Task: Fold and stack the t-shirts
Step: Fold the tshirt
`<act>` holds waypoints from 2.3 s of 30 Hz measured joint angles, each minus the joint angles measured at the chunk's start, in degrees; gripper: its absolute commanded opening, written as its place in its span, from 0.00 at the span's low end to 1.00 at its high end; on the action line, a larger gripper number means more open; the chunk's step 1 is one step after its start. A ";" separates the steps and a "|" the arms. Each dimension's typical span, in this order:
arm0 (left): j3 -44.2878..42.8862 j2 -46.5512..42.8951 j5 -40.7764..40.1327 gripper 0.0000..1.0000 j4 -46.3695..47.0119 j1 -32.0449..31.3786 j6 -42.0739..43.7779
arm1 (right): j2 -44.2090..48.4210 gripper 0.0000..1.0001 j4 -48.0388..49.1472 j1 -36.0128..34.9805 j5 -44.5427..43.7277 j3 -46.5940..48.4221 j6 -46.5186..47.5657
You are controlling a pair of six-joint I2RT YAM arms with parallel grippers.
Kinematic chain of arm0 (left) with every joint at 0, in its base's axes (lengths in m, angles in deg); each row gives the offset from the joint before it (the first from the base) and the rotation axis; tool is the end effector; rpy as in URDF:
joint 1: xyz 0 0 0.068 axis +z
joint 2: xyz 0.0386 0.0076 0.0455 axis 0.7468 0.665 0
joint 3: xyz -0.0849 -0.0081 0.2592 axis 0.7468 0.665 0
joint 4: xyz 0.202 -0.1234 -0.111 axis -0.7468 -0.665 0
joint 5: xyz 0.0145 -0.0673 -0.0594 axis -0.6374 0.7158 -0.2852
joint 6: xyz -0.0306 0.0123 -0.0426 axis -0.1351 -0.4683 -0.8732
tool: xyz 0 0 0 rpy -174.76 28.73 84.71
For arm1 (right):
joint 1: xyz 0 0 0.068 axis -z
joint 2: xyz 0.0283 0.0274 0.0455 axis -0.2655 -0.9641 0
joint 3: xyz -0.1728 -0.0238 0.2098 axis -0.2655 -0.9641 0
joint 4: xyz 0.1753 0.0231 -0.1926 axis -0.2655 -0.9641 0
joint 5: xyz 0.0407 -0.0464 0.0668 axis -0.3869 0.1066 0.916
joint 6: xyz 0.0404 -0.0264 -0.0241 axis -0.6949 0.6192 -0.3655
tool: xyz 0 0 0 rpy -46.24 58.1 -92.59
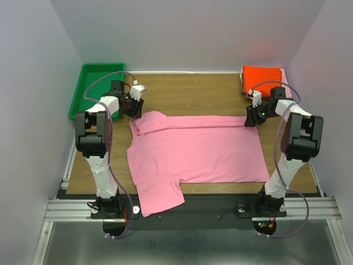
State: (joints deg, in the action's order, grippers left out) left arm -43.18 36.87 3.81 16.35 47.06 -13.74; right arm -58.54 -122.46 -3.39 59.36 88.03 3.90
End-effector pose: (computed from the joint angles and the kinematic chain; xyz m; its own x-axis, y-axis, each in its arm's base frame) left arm 0.4387 -0.0265 0.1841 -0.5004 0.4649 -0.7304 0.6710 0.7414 0.0121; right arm 0.3841 -0.0609 0.1757 -0.7004 -0.3707 -0.6099 -0.5896 0.7821 0.2017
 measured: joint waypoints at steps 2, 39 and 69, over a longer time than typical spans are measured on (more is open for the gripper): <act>0.07 0.00 -0.66 0.48 0.35 0.00 -0.17 | 0.00 0.28 -0.31 0.00 0.00 0.00 0.20; 4.48 -11.28 2.27 0.45 -2.19 -0.11 2.80 | 0.85 0.50 -3.37 0.00 0.48 2.32 0.63; -15.43 12.11 17.35 0.17 -6.95 -6.99 -0.81 | 0.85 0.47 -4.52 0.00 5.95 8.39 -5.75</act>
State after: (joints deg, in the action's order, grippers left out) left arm -58.61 48.98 21.17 9.40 40.07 -14.54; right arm -57.69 -126.98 -3.39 65.31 96.42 -1.85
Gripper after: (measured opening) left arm 0.222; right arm 0.493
